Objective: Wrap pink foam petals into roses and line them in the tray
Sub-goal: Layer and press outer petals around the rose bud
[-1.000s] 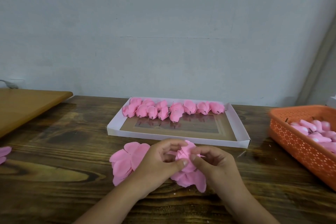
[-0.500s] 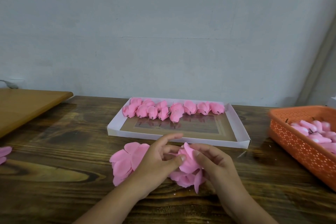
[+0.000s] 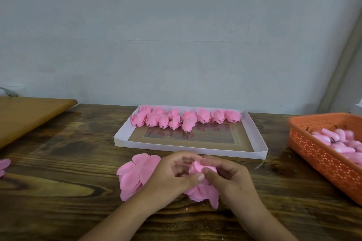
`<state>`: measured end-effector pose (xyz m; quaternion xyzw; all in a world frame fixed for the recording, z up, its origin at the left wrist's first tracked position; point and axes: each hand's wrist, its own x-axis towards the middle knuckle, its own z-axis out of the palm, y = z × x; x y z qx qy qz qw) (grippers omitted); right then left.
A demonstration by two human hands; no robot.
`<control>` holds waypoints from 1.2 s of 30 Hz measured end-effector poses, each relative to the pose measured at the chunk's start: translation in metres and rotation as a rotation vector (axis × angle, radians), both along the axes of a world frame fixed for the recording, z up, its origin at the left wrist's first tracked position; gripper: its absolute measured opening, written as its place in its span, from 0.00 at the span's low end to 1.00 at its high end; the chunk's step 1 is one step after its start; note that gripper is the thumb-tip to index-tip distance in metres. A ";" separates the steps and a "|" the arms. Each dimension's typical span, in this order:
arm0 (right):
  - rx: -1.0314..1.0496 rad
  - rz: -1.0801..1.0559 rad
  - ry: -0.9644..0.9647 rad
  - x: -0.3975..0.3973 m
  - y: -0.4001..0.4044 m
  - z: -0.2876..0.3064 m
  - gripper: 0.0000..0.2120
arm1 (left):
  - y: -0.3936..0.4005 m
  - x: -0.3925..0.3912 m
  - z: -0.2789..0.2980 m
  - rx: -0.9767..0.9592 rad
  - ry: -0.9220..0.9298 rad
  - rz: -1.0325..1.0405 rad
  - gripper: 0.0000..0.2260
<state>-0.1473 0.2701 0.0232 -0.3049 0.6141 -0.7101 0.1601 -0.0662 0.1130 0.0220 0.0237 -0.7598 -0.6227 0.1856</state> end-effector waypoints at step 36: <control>0.122 0.109 -0.132 -0.013 0.012 0.007 0.15 | 0.000 0.003 -0.002 -0.371 0.223 0.145 0.22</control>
